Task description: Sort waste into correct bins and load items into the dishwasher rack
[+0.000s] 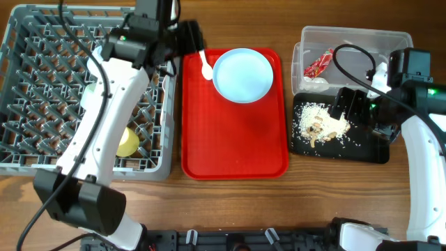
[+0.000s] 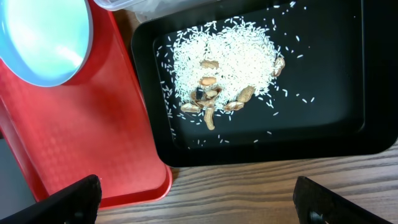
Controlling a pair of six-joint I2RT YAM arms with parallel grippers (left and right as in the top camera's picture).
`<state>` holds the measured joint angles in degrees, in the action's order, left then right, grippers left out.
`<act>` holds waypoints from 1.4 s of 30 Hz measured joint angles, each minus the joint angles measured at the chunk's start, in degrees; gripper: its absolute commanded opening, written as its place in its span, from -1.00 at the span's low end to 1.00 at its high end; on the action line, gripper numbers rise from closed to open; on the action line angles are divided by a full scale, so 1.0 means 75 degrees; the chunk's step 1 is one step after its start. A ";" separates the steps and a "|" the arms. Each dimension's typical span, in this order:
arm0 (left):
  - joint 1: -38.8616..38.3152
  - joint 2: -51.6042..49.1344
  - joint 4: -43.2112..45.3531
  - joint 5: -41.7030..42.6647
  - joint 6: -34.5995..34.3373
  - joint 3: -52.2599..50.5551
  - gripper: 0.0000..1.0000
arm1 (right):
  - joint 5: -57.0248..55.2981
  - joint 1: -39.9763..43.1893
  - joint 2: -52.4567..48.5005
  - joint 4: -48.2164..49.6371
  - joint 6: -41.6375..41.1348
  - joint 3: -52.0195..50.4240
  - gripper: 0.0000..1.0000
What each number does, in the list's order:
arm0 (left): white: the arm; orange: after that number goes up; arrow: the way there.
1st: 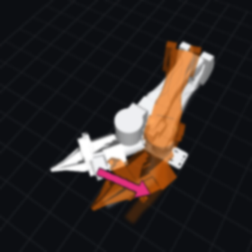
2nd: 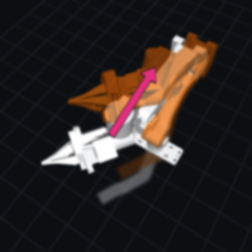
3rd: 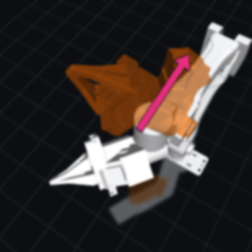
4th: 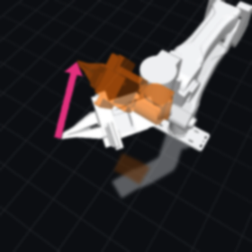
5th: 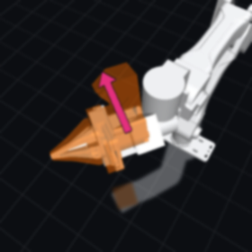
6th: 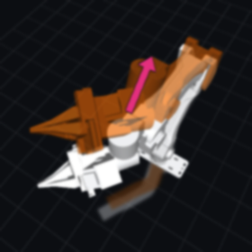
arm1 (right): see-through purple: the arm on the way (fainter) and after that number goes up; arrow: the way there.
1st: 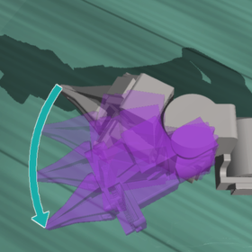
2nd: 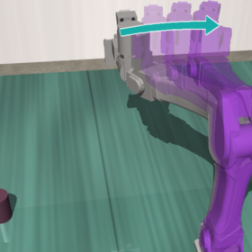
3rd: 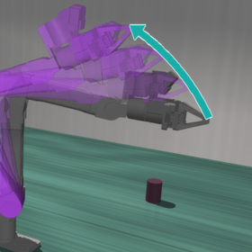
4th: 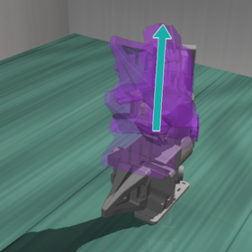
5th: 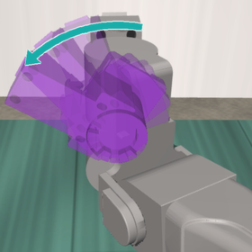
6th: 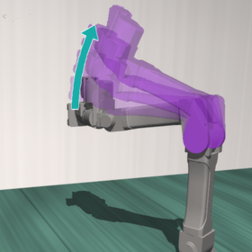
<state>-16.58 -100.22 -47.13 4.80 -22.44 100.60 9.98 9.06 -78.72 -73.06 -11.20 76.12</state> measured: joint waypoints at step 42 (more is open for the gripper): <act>-0.1067 -0.3340 0.2031 -0.2209 -0.1402 0.0061 0.79 | 0.0000 0.0000 0.0000 -0.0009 0.0000 0.0000 1.00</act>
<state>-24.58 -125.27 -31.90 -11.77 -32.95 101.06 9.98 9.06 -78.72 -73.12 -11.20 76.12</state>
